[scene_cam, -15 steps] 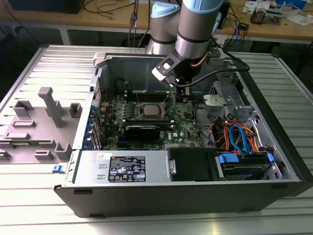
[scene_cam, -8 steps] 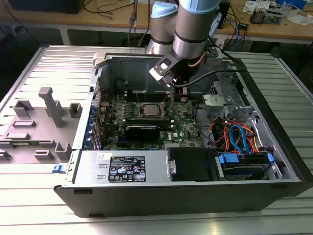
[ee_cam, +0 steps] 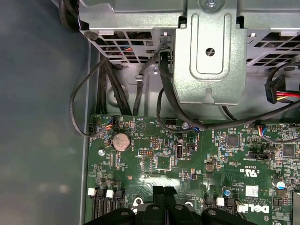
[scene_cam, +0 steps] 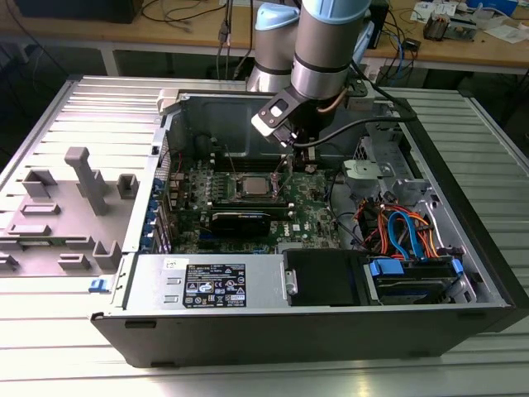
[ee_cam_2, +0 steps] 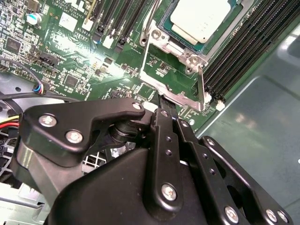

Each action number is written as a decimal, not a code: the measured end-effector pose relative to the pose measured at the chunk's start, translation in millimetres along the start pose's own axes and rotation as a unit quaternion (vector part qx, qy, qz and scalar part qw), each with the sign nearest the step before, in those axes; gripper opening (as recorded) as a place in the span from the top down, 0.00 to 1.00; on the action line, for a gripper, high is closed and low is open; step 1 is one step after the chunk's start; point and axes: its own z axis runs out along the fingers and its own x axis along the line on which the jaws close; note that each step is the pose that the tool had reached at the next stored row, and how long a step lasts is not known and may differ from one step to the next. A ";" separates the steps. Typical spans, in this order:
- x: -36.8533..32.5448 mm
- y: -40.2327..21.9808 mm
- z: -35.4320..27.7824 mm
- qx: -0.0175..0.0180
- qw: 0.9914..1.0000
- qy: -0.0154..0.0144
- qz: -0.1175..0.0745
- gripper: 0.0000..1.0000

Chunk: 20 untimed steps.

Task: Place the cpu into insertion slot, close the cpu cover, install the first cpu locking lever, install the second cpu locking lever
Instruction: 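Close the cpu cover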

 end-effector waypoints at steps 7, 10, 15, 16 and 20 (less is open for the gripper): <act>1.2 -22.9 -0.1 0.000 1.000 0.000 0.000 0.89; 1.2 -23.9 -0.1 0.000 1.000 0.000 0.000 0.89; 1.4 -27.9 -0.1 0.000 1.000 0.000 0.000 0.89; 1.5 -29.5 -0.1 0.000 1.000 0.000 0.000 0.89; 1.8 -33.7 -0.1 0.000 1.000 0.000 0.000 0.89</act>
